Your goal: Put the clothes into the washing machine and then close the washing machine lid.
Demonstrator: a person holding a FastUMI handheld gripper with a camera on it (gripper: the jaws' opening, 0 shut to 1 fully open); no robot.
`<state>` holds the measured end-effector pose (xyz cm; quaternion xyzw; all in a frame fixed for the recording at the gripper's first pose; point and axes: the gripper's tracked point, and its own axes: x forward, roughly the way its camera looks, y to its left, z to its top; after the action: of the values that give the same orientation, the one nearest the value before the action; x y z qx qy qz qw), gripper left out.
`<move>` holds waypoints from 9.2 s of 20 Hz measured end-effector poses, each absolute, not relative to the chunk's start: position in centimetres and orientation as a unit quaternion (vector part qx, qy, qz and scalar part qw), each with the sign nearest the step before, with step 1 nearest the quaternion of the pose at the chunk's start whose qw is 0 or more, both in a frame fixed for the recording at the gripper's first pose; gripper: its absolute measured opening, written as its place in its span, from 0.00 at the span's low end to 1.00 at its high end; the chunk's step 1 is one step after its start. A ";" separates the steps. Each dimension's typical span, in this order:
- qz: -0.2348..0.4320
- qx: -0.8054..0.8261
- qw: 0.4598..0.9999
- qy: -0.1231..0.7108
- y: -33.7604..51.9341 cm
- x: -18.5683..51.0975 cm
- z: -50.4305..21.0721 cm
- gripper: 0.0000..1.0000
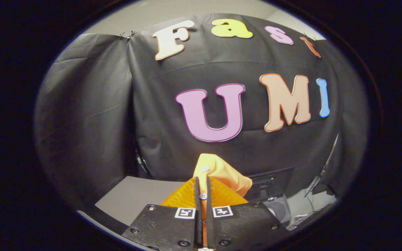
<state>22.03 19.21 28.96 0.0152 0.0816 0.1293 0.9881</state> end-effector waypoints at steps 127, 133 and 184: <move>0.040 -0.026 0.999 -0.017 9.4 47.7 13.6 0.98; 0.056 -0.027 0.998 -0.012 9.6 47.0 13.3 0.97; 0.056 -0.042 0.997 0.023 9.1 40.2 10.7 0.97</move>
<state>40.21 9.15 10.67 -0.0418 0.0228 0.0563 0.9973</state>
